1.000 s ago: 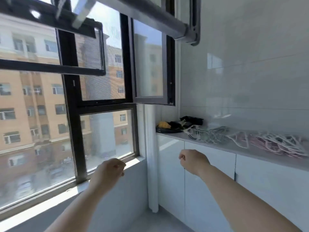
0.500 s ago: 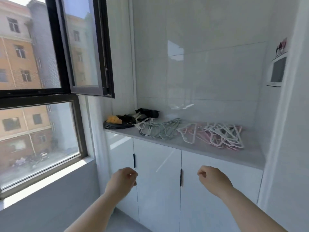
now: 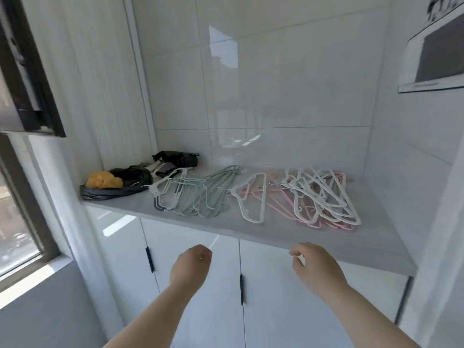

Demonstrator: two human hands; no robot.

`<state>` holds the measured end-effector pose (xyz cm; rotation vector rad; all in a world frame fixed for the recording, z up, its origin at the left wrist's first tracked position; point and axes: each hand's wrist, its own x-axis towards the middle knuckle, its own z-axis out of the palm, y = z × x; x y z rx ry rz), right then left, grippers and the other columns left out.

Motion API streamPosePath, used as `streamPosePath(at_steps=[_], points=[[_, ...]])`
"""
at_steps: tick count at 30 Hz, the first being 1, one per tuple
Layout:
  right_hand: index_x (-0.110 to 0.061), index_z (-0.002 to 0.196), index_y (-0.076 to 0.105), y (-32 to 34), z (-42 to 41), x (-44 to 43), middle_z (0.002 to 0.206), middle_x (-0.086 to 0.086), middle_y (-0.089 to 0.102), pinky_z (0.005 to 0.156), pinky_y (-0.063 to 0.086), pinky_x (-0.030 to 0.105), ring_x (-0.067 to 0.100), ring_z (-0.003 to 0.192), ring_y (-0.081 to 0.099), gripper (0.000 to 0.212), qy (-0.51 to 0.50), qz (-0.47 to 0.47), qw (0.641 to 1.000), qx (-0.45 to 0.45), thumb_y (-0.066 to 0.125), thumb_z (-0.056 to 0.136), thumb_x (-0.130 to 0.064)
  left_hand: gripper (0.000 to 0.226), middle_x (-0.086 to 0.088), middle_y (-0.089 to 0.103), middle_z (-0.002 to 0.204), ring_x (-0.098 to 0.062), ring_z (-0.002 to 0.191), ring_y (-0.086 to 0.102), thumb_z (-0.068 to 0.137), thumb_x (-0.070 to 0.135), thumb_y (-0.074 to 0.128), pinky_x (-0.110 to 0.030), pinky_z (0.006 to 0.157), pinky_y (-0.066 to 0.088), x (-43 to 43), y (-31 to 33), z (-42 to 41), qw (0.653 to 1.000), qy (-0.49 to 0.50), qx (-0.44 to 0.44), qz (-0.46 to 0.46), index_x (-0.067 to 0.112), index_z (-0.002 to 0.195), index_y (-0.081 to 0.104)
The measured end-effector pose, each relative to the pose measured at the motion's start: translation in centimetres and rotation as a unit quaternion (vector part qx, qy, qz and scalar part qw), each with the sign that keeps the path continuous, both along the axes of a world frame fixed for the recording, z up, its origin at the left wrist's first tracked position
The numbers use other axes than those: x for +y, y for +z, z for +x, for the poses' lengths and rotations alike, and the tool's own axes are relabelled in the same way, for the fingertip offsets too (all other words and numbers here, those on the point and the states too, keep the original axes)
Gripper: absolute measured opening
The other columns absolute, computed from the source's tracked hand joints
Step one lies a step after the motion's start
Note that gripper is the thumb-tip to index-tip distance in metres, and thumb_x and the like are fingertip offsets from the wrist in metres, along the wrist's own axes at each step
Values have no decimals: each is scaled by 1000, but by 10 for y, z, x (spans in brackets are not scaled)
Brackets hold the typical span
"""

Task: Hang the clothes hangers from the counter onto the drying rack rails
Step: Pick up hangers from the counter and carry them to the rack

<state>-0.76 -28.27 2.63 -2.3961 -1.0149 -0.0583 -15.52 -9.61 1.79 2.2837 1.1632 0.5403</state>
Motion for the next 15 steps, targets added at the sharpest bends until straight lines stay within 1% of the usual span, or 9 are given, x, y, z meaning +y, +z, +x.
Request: streamPosePath(at_steps=[3,5,8,10,11,12,13,14,15], points=[[-14,115,57,-9,31,31,119,-5,58,84,36,22,14,115,45,25,-12,23,999,-23,43,94,-16,27,4,55,122,-17,108,54,95,22,41,-23,83,40,34,-2,43,999,-16,-10,48,21,116,58],[-14,115,57,-14,48,47,118,-4,58,84,35,21,16,116,45,25,-17,46,998,-36,44,94,-15,34,3,44,138,-17,125,43,97,23,38,-26,102,31,54,0,69,994,-33,4,103,20,129,47],[-16,120,55,-21,72,65,122,-4,56,93,33,21,16,120,43,28,-8,62,997,-48,45,94,-16,46,3,18,153,-14,142,14,99,29,27,-28,114,8,76,-10,94,983,-58,96,144,20,143,22],[-14,116,58,-21,83,81,115,-2,60,93,36,25,19,115,50,26,1,42,997,-67,53,90,-15,55,5,6,156,-11,144,1,96,45,16,-31,116,0,86,-23,103,978,-70,153,125,22,146,11],[-12,105,64,-21,88,92,102,1,65,87,44,30,25,103,59,22,13,55,994,-91,63,83,-13,69,6,2,156,-10,144,-3,87,57,3,-32,116,-3,88,-29,105,977,-68,164,114,23,147,8],[-10,89,67,-23,94,102,85,2,68,72,52,34,28,84,65,19,26,78,991,-106,73,70,-12,89,8,-1,156,-9,143,-6,70,66,-12,-33,115,-6,90,-33,107,978,-66,164,113,24,147,5],[-11,76,67,-26,99,113,71,2,67,58,53,33,27,67,66,21,40,93,987,-123,78,59,-16,107,8,-3,156,-8,143,-7,53,70,-23,-33,115,-7,91,-35,108,977,-65,169,110,25,147,3],[-12,69,66,-27,101,124,66,1,65,51,53,32,25,59,65,23,56,89,985,-136,79,53,-23,123,9,-4,155,-8,143,-8,39,75,-30,-33,115,-8,92,-35,108,976,-65,177,105,26,146,2],[-14,68,66,-26,103,134,65,-1,65,50,53,30,22,58,65,24,66,71,985,-141,74,54,-33,137,9,-5,155,-8,143,-9,25,79,-38,-33,115,-9,94,-35,108,975,-66,186,98,27,146,1]])
